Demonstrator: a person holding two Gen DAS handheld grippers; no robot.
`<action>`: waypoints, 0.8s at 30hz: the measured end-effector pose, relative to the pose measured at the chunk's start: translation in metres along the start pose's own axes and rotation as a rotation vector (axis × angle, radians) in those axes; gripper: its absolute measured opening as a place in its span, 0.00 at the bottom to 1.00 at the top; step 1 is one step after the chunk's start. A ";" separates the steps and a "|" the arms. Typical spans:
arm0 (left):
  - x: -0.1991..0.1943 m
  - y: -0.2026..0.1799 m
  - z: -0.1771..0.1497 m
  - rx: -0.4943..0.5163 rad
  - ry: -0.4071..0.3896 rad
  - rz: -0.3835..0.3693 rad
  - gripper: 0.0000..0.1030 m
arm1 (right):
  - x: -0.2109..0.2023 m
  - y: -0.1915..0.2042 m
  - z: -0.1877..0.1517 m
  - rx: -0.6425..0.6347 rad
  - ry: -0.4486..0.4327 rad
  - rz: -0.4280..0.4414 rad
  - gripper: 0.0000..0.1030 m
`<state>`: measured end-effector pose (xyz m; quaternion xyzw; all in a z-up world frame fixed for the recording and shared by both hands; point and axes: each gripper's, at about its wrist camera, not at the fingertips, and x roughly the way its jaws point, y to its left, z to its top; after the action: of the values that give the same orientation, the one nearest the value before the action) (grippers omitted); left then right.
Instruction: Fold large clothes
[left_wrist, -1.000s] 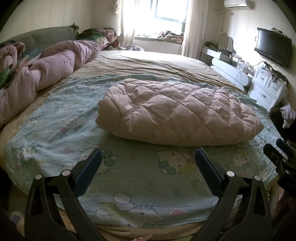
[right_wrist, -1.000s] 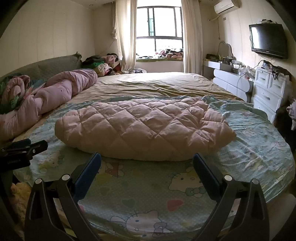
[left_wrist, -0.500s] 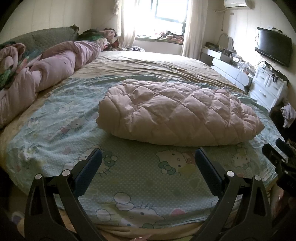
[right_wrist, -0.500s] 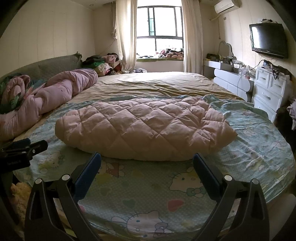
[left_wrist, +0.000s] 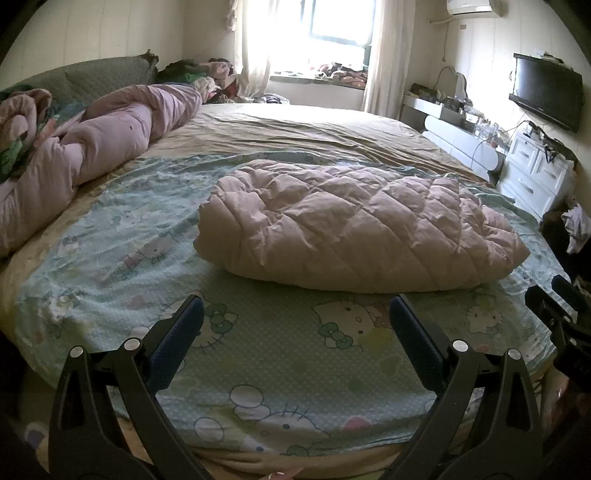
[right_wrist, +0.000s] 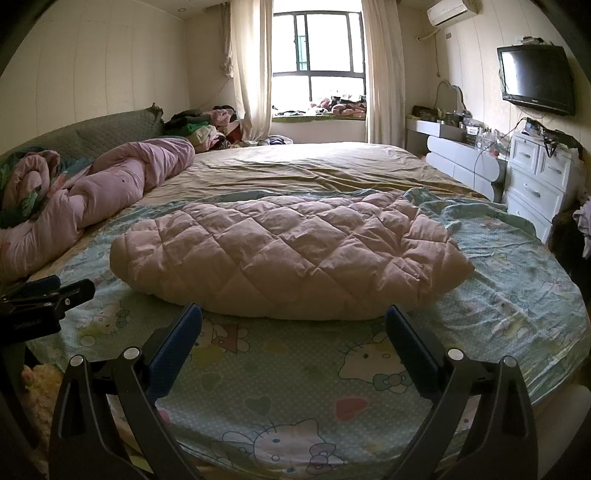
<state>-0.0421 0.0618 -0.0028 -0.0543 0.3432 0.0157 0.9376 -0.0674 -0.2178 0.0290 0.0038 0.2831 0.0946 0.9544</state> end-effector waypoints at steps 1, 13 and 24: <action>0.000 0.000 0.000 0.000 0.001 0.001 0.91 | 0.000 0.001 0.000 0.002 0.000 -0.001 0.96; 0.000 0.000 0.001 0.002 0.000 0.003 0.91 | 0.000 0.001 0.000 0.003 0.002 -0.001 0.96; 0.001 0.005 0.003 0.004 -0.003 0.011 0.91 | 0.001 0.004 -0.001 -0.001 0.008 0.006 0.96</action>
<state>-0.0399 0.0668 -0.0010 -0.0507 0.3419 0.0200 0.9381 -0.0676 -0.2136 0.0280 0.0038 0.2868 0.0975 0.9530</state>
